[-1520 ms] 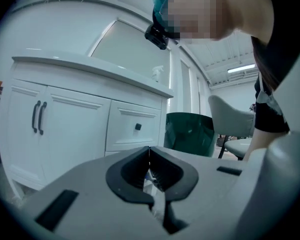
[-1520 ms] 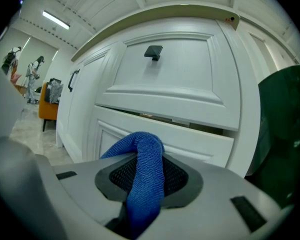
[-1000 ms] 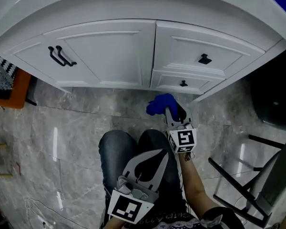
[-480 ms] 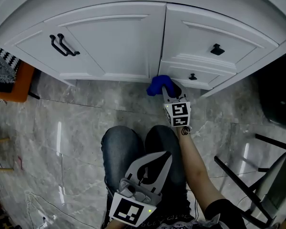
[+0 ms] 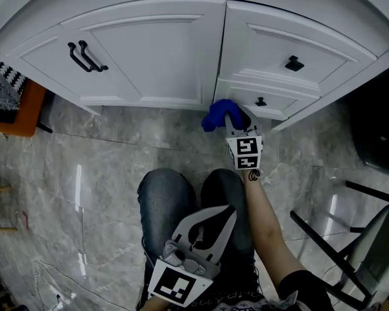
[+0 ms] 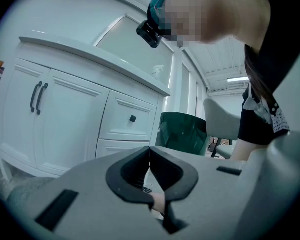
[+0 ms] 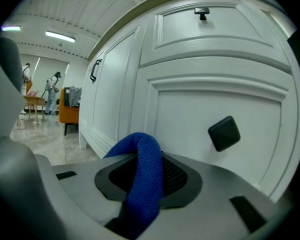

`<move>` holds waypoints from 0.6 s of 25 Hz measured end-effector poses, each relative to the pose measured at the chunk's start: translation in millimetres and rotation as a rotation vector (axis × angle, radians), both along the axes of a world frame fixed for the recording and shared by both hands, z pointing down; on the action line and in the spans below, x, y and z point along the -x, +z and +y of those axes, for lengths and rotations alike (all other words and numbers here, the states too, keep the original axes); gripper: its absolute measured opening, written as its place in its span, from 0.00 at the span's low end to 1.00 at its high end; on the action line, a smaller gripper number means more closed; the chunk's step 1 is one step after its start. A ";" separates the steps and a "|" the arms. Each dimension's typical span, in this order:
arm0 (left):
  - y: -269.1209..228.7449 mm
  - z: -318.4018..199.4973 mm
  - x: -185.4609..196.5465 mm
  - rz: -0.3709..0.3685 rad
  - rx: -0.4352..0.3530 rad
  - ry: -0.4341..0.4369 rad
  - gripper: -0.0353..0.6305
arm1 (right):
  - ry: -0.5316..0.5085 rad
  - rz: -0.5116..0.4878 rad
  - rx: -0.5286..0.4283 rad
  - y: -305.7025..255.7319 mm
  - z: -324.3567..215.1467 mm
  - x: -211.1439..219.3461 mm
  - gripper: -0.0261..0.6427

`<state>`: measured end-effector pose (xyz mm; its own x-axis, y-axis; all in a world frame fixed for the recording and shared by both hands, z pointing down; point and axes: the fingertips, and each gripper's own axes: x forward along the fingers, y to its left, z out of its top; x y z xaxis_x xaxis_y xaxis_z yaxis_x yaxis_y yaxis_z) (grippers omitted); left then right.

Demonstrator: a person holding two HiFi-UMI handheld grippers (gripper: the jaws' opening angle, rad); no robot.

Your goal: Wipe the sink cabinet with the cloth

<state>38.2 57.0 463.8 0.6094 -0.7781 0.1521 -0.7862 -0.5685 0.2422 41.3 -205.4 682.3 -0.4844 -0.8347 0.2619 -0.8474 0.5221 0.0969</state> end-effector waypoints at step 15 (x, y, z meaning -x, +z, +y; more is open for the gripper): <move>0.9 3.3 -15.4 0.024 0.007 0.046 0.06 | 0.081 -0.002 -0.004 0.5 -7.1 -51.4 0.21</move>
